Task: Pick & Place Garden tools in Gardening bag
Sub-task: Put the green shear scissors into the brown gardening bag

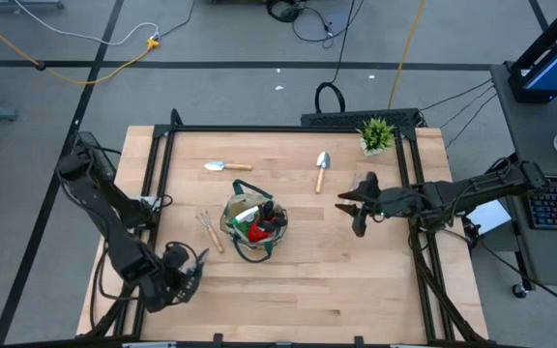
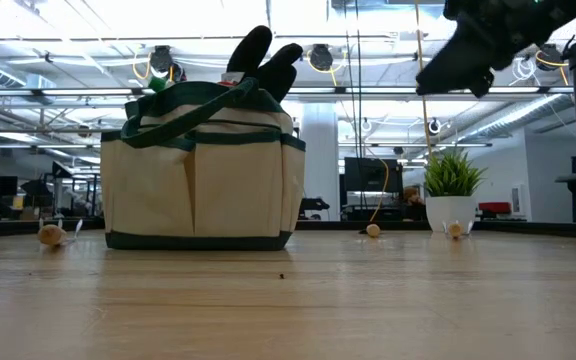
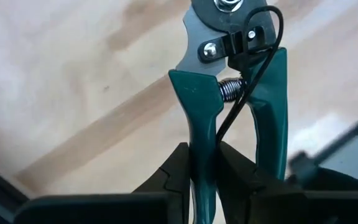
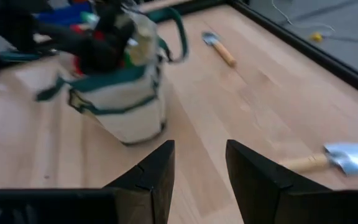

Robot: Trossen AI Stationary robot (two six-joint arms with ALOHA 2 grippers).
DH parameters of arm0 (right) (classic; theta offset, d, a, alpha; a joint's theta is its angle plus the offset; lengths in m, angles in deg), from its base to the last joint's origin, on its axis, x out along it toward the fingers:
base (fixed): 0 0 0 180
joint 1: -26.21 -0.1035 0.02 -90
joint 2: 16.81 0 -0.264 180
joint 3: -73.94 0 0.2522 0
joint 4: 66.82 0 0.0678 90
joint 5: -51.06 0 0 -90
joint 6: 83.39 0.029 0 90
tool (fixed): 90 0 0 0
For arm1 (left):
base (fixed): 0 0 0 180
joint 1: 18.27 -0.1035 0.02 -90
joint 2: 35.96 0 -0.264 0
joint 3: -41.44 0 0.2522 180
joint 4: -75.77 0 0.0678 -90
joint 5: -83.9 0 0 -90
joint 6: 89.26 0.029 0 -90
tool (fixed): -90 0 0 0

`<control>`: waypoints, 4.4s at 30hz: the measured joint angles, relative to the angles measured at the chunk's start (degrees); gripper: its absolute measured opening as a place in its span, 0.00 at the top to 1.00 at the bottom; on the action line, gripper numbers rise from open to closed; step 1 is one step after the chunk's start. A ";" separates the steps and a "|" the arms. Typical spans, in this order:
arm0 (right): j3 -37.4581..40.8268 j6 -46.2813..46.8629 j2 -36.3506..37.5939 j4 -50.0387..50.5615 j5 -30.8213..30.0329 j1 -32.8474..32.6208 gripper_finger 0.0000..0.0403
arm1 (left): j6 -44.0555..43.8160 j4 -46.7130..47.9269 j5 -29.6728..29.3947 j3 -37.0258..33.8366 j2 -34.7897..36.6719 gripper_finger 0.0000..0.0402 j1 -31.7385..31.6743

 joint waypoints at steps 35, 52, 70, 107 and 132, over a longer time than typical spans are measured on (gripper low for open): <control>0.00 -49.53 -1.25 -52.33 0.78 -8.29 0.67 | 46.92 -18.91 -9.85 25.64 5.14 0.87 -28.72; -15.79 -77.78 -14.34 -51.01 4.17 -10.97 0.66 | 47.85 -39.25 9.92 25.69 2.32 0.87 -46.38; -25.70 -92.60 -26.06 -44.44 -7.08 -10.95 0.47 | 28.95 -40.96 26.37 25.62 -1.63 0.87 -52.70; -25.70 -73.60 -29.70 -35.09 -7.19 -11.72 0.43 | -0.25 -41.09 43.52 25.62 -10.86 0.87 -56.25; -25.68 -68.17 -29.75 -33.71 -12.79 -11.26 0.50 | 3.47 -40.83 43.45 25.60 -11.10 0.87 -56.21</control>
